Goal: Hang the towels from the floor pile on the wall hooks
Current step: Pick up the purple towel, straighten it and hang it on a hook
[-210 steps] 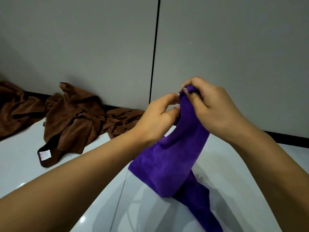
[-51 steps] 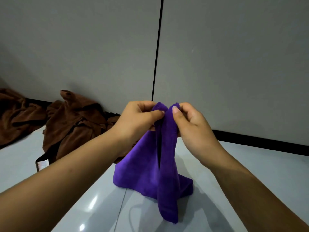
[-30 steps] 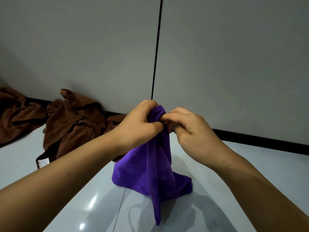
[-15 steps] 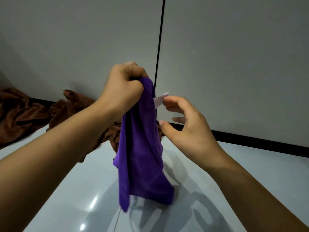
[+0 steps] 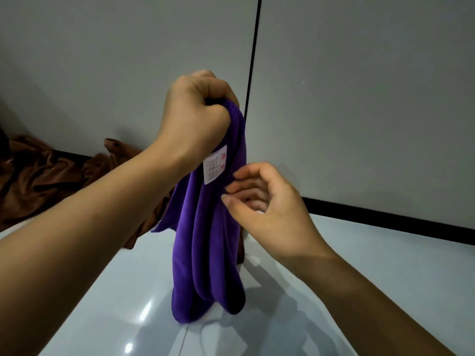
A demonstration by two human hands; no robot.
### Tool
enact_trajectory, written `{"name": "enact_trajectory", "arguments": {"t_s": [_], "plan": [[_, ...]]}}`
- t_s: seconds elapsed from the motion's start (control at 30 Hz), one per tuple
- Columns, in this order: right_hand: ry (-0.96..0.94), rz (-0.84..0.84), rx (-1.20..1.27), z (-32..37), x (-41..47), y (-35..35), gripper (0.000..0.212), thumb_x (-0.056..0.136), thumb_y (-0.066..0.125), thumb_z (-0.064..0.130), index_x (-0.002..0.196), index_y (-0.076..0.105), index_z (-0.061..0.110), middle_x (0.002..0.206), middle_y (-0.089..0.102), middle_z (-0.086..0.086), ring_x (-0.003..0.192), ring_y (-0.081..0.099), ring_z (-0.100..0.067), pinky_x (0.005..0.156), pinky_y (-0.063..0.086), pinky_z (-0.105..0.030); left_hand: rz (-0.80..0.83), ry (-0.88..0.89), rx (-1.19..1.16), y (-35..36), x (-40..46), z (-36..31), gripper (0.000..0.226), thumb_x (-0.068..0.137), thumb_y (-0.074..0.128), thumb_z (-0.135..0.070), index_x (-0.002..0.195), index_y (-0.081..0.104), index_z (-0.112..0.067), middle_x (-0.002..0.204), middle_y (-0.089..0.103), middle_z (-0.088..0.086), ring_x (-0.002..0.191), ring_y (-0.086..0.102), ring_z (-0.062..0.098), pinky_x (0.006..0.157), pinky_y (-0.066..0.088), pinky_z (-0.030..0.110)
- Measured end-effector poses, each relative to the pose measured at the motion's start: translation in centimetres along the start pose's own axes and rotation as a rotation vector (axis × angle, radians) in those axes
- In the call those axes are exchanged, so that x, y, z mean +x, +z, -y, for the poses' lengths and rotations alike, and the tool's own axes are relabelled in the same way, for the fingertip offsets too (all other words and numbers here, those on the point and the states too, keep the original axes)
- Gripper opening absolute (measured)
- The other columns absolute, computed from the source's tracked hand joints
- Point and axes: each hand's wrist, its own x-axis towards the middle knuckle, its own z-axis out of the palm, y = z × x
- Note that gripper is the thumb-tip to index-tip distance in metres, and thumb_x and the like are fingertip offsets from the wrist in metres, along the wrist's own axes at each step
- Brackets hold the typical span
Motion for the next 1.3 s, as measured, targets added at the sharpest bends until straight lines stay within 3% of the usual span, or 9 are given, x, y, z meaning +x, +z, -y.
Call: {"name": "enact_trajectory", "arguments": {"t_s": [0.13,0.3,0.4,0.53,0.63,0.73,0.93,1.07,1.3], "plan": [[-0.064,-0.073,-0.071,0.5,-0.2,1.0,0.025,0.085,0.065,0.013,0.087,0.051,0.033,0.079,0.060,0.008,0.071,0.059,-0.004,0.065,0.052,-0.014,0.001,0.000,0.005,0.1,-0.2,-0.3,0.040,0.056,0.034,0.006,0.055,0.054,-0.029,0.071,0.049,-0.010,0.067,0.049,0.001,0.053,0.035,0.005],[-0.204,-0.243,-0.194,1.1,0.0,1.7,0.036,0.087,0.063,0.010,0.119,0.054,0.023,0.110,0.051,0.012,0.100,0.053,0.001,0.086,0.048,-0.012,0.007,0.004,-0.009,0.1,-0.1,-0.4,0.039,0.054,0.033,0.004,0.054,0.054,-0.028,0.071,0.049,-0.009,0.067,0.048,0.002,0.054,0.035,0.005],[-0.218,-0.275,-0.266,1.1,0.3,1.8,0.045,0.087,0.062,0.011,0.128,0.049,0.022,0.114,0.042,0.018,0.109,0.047,0.002,0.093,0.040,-0.008,0.035,-0.006,-0.019,0.2,-0.3,-0.5,0.043,0.058,0.036,0.012,0.054,0.054,-0.026,0.072,0.049,-0.008,0.067,0.048,0.001,0.053,0.035,0.006],[-0.164,-0.214,-0.175,1.2,0.6,1.6,0.036,0.086,0.064,0.013,0.114,0.051,0.031,0.113,0.053,0.014,0.103,0.053,0.001,0.085,0.040,0.000,0.059,-0.002,-0.054,0.4,-0.6,-0.4,0.032,0.049,0.033,-0.004,0.051,0.054,-0.028,0.071,0.050,-0.009,0.063,0.050,-0.008,0.053,0.037,0.007],[-0.091,-0.142,-0.106,0.7,0.8,1.9,0.033,0.085,0.066,0.019,0.096,0.044,0.041,0.108,0.058,0.013,0.100,0.058,-0.002,0.083,0.050,-0.012,0.051,0.015,-0.050,0.5,-0.7,-0.2,0.034,0.048,0.032,-0.004,0.050,0.053,-0.030,0.070,0.050,-0.010,0.063,0.050,-0.007,0.054,0.038,0.008],[0.008,-0.082,-0.100,-0.9,0.8,2.7,0.029,0.084,0.067,0.027,0.105,0.048,0.031,0.113,0.059,0.010,0.108,0.057,-0.007,0.093,0.050,-0.030,0.026,0.034,-0.048,0.7,-0.7,-0.4,0.037,0.049,0.030,-0.004,0.051,0.053,-0.033,0.069,0.050,-0.011,0.065,0.051,-0.008,0.057,0.041,0.011],[0.149,0.024,-0.255,-4.5,1.3,3.3,0.036,0.088,0.061,0.036,0.119,0.050,0.020,0.110,0.055,0.008,0.098,0.051,-0.006,0.089,0.047,-0.020,-0.032,0.039,-0.072,0.7,-0.4,-0.9,0.038,0.049,0.029,-0.003,0.053,0.053,-0.032,0.067,0.049,-0.013,0.063,0.051,-0.009,0.057,0.038,0.006],[0.260,0.079,-0.254,-8.0,1.1,3.2,0.035,0.086,0.062,0.041,0.113,0.056,0.019,0.104,0.064,0.003,0.096,0.061,-0.013,0.084,0.053,-0.025,-0.096,0.008,-0.097,0.2,-0.1,-0.9,0.037,0.047,0.028,-0.002,0.052,0.054,-0.029,0.067,0.049,-0.013,0.063,0.050,-0.008,0.057,0.039,0.006],[0.312,0.212,-0.636,-14.5,-1.0,-1.3,0.033,0.088,0.055,0.043,0.106,0.064,0.017,0.098,0.068,-0.004,0.091,0.064,-0.021,0.082,0.051,-0.038,-0.313,-0.164,-0.095,-2.4,1.4,2.1,0.037,0.045,0.029,-0.003,0.048,0.056,-0.029,0.053,0.054,-0.015,0.050,0.051,-0.004,0.050,0.041,0.012]]}}
